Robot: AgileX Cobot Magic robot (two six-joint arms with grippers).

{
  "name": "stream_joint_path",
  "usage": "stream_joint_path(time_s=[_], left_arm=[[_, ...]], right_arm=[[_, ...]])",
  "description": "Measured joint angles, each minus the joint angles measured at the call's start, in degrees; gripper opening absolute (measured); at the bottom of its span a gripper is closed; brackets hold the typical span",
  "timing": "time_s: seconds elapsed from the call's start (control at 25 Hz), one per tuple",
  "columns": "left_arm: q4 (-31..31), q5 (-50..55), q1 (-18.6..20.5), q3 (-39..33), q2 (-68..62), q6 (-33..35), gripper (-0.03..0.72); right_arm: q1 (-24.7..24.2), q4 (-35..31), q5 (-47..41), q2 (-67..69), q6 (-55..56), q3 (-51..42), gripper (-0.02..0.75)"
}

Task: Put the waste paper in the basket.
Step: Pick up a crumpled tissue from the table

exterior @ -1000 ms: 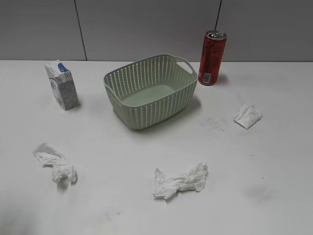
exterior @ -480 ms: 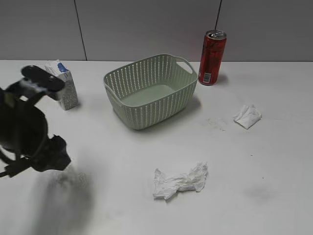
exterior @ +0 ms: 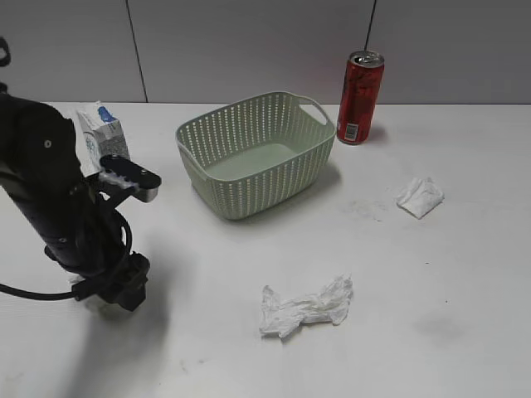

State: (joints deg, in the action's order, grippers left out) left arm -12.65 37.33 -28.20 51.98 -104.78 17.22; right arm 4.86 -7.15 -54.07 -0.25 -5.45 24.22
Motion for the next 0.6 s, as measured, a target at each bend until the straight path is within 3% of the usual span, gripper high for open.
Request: stream_joint_path(time_s=[0.16,0.28,0.36,0.6], left_arm=[[-0.2,0.2,0.0,0.3,-1.5,0.0,0.579],[-0.2,0.4,0.1,0.4,-1.6,0.0,0.514],[-0.2,0.4,0.1,0.4,-1.6,0.0,0.429],[-0.4,0.7,0.1,0.4,-1.6,0.0,0.062]], right_arm=[[0.0,0.0,0.0,0.0,0.0,0.0,0.589],[0.0,0.0,0.0,0.0,0.0,0.0,0.589],[0.0,0.0,0.0,0.0,0.0,0.0,0.589],[0.0,0.0,0.0,0.0,0.0,0.0,0.589]])
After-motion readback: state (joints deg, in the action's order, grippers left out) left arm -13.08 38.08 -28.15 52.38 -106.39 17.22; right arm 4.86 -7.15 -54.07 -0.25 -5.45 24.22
